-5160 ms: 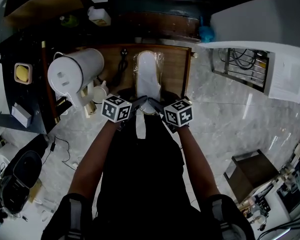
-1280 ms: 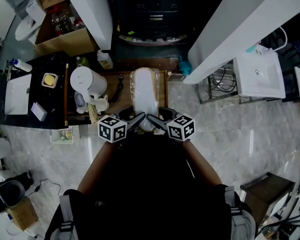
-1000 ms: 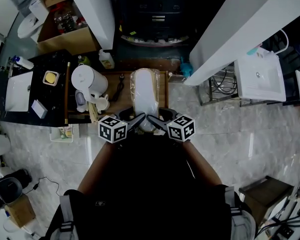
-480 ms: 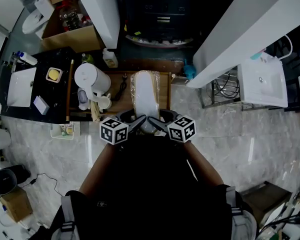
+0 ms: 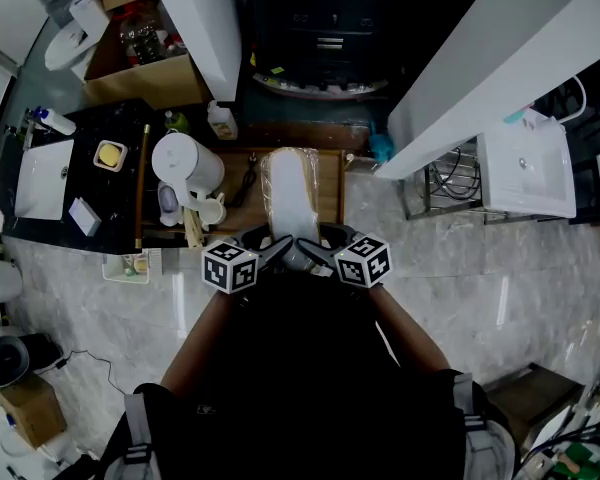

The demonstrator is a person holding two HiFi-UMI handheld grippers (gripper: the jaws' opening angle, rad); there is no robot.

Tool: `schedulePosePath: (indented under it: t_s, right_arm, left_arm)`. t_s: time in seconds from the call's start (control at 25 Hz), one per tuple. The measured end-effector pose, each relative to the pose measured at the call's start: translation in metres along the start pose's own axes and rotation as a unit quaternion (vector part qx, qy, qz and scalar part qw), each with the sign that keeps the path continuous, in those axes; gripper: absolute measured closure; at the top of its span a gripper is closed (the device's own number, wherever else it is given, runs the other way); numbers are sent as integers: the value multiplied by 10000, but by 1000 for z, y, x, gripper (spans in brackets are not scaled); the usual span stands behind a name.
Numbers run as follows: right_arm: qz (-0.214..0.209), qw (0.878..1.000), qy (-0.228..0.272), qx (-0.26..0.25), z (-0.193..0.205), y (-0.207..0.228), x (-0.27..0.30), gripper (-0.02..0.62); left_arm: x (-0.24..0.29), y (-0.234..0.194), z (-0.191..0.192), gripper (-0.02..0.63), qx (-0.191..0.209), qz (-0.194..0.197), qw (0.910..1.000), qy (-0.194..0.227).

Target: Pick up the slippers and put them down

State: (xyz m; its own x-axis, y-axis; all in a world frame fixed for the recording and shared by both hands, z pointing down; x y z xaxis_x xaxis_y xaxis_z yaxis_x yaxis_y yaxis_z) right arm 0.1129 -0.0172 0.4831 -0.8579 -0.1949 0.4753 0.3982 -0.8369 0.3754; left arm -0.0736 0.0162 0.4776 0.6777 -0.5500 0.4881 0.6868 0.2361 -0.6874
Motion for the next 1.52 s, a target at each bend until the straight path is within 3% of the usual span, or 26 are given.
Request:
schedulePosePath:
  t_s: [0.4,0.92,1.52]
  right_arm:
    - [301,9995,-16,122,-11,-2,12,367]
    - [709,9965,-40,450,-3,-17,47,367]
    - [781,9944,-212,686,4,-3,74,367]
  left_arm:
    - [-3,-14,-20,356,77,261,9995,-154]
    - [-11,-52,-26,357,167,529,9961,-684]
    - [4,-86,-30,356,55,531,9934,-1019]
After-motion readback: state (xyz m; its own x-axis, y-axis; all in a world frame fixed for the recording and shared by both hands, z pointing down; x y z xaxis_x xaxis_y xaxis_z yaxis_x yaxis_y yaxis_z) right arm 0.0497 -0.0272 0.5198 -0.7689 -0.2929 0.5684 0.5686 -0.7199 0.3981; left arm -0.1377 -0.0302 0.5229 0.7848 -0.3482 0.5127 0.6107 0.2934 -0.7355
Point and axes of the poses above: the fingertips, and each gripper's own axes: x forward along the fingers, y to its right, z out of its underside, the point moved 9 cm from there along -x, backward along the fingers, and after that the axes turned 12 degrees about -x, right-handed, at the moved point
